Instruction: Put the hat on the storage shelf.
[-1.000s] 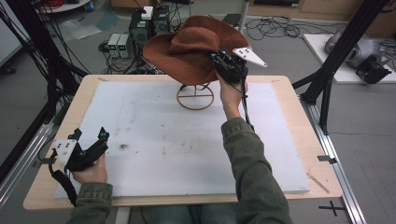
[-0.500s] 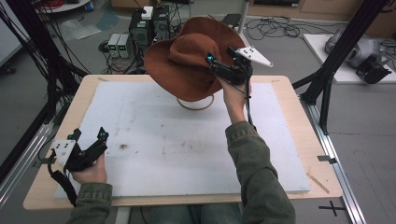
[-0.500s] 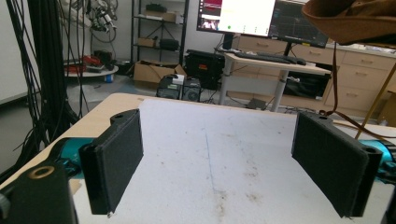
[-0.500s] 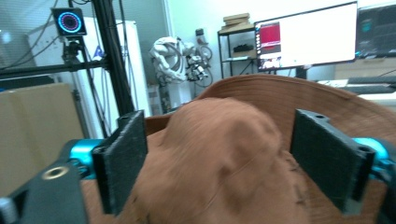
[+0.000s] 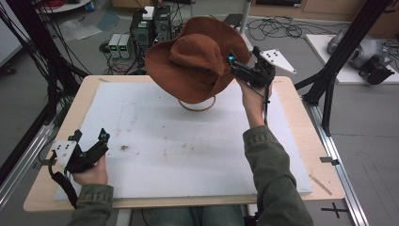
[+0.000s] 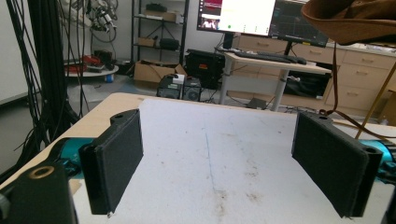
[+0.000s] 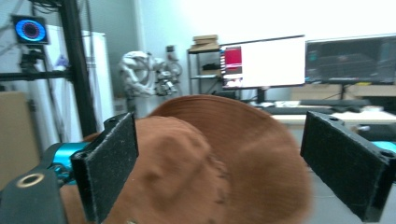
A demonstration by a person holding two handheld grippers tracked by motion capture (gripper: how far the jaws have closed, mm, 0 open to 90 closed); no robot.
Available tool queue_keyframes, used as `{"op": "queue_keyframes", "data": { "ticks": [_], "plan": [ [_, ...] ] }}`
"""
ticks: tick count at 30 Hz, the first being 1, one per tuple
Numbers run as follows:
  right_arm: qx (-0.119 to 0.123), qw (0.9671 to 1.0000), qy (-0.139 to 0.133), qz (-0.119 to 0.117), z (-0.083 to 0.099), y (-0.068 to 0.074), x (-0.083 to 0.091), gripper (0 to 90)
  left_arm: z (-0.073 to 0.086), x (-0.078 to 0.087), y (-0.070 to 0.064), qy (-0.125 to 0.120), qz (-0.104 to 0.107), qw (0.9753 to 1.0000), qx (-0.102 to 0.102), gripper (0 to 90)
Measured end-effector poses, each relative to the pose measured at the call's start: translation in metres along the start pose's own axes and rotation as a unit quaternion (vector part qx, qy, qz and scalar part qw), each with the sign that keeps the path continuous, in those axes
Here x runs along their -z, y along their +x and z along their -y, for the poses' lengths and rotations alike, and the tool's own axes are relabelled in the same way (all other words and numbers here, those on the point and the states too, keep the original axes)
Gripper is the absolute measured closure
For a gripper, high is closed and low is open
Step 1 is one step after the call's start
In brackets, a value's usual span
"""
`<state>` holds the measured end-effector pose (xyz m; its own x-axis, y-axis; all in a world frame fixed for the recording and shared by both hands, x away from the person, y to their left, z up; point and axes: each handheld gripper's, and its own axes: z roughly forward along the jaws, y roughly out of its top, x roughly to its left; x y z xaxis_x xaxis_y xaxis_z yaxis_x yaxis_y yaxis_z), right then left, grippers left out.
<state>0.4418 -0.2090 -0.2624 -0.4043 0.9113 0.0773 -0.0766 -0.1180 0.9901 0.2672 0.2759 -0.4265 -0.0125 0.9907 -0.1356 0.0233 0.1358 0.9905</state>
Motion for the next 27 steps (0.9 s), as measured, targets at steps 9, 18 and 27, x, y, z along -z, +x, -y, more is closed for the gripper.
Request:
{"op": "queue_keyframes", "data": {
  "ticks": [9,18,27],
  "plan": [
    [0.014,0.9983,-0.014,0.054,-0.002,-0.025,0.038,2.2,0.0,0.0,-0.001,0.001,-0.003,1.0,-0.004,16.2],
    [0.03,0.9928,-0.005,0.116,-0.002,-0.047,0.091,2.2,-0.001,0.001,-0.005,-0.002,0.001,1.0,-0.006,16.2],
    [0.044,0.9873,-0.008,0.153,0.011,-0.054,0.145,2.2,-0.002,0.0,-0.003,-0.003,-0.004,1.0,-0.003,15.3]
  ]
}}
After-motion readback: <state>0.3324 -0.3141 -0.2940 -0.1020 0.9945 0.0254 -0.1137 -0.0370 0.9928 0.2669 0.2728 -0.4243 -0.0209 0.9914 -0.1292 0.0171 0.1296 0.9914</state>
